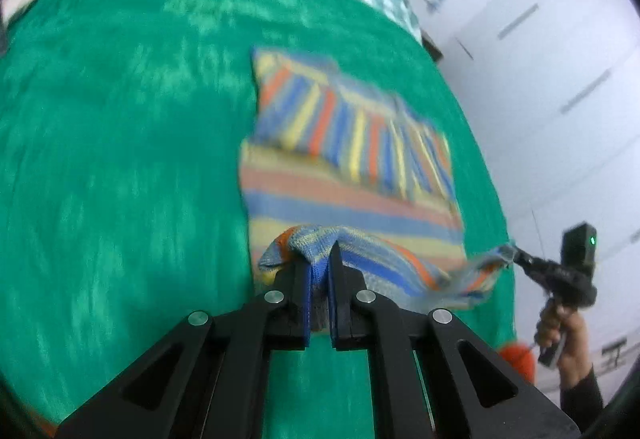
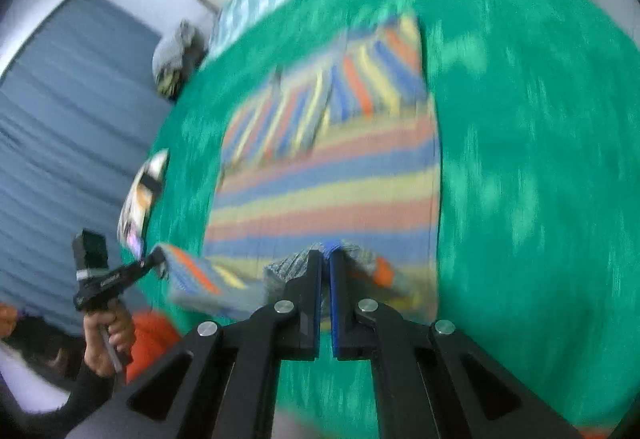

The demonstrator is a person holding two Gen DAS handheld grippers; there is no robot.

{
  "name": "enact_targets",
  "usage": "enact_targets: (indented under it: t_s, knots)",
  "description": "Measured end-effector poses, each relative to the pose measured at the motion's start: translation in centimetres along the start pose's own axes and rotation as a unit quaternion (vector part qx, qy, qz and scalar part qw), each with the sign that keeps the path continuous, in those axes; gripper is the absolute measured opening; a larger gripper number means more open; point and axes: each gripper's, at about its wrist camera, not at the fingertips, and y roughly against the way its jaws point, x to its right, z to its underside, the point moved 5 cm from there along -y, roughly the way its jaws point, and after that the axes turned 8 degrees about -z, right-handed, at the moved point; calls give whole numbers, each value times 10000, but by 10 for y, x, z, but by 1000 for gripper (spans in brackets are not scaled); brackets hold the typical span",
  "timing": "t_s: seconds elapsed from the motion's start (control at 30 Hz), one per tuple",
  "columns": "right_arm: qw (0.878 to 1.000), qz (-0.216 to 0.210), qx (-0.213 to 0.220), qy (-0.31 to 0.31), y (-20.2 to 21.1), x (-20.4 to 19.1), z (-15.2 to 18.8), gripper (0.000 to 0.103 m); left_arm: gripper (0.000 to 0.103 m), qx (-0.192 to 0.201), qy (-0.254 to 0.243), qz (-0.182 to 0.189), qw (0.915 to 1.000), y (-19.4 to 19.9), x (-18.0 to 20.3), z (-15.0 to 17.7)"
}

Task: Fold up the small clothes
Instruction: 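Grasp the hem with the left gripper while the right gripper grasps it too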

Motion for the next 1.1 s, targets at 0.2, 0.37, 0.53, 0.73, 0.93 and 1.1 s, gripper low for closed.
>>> enact_targets:
  t_s: [0.2, 0.37, 0.53, 0.73, 0.93, 1.1]
  knots:
    - [9987, 288, 408, -92, -45, 22, -104, 3, 4, 53, 120, -318, 9994, -61, -8, -91]
    - [9975, 371, 448, -411, -83, 58, -161, 3, 5, -294, 64, -583, 9978, -117, -14, -132]
    - [9816, -302, 1233, -1430, -104, 115, -202, 5, 21, -293, 674, -638, 9952, -165, -18, -175]
    - [9817, -63, 1558, -1093, -84, 111, -218, 31, 76, 375, 772, -441, 9953, -131, -24, -189]
    - [9874, 844, -282, 1312, -114, 41, -198, 36, 76, 376, -108, -685, 9969, -109, -26, -152]
    - [9655, 1616, -756, 1897, -145, 35, -190, 36, 75, 389, -217, -875, 9952, -120, -21, -162]
